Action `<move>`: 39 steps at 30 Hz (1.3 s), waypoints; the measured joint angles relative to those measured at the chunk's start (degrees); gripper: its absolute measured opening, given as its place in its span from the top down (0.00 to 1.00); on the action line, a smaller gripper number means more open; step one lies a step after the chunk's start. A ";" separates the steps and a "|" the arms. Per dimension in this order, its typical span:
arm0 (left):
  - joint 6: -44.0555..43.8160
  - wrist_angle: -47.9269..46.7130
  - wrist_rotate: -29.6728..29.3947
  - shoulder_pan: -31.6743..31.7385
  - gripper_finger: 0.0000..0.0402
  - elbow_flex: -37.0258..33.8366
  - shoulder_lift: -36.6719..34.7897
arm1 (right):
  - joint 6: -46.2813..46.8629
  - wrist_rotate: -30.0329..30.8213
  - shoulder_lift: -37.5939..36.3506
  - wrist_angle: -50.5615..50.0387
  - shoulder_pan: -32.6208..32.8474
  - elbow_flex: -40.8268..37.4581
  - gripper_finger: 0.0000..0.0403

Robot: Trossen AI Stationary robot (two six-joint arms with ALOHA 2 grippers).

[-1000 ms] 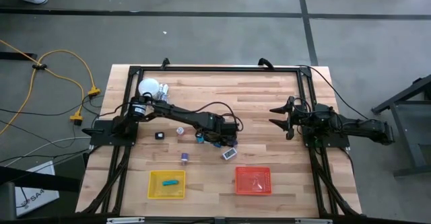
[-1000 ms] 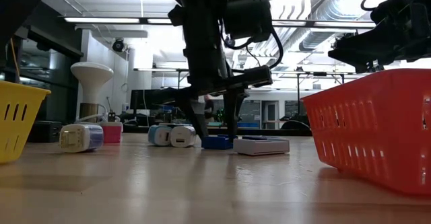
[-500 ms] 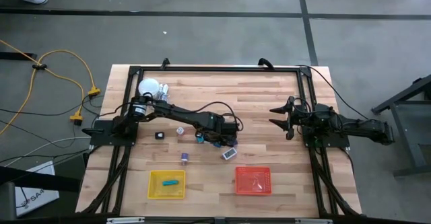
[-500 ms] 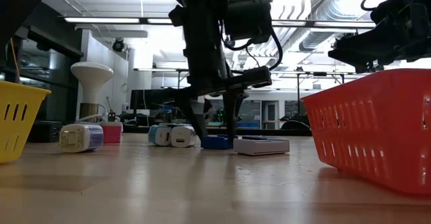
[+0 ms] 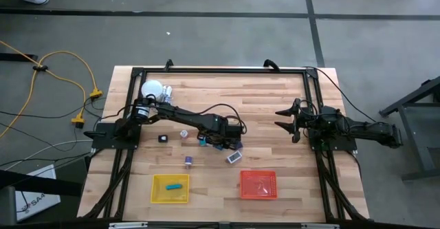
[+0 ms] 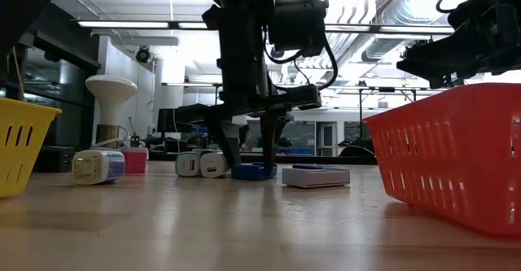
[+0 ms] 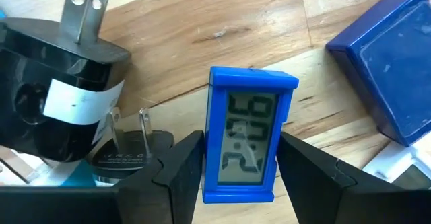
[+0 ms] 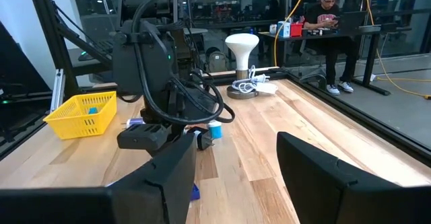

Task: Pick & Place Office items
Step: Put the blue digital clock into the yellow bin

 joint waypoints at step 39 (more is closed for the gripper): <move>0.70 -2.29 -1.90 0.26 0.60 0.11 0.04 | 0.00 0.02 -0.02 -0.01 0.00 0.01 0.52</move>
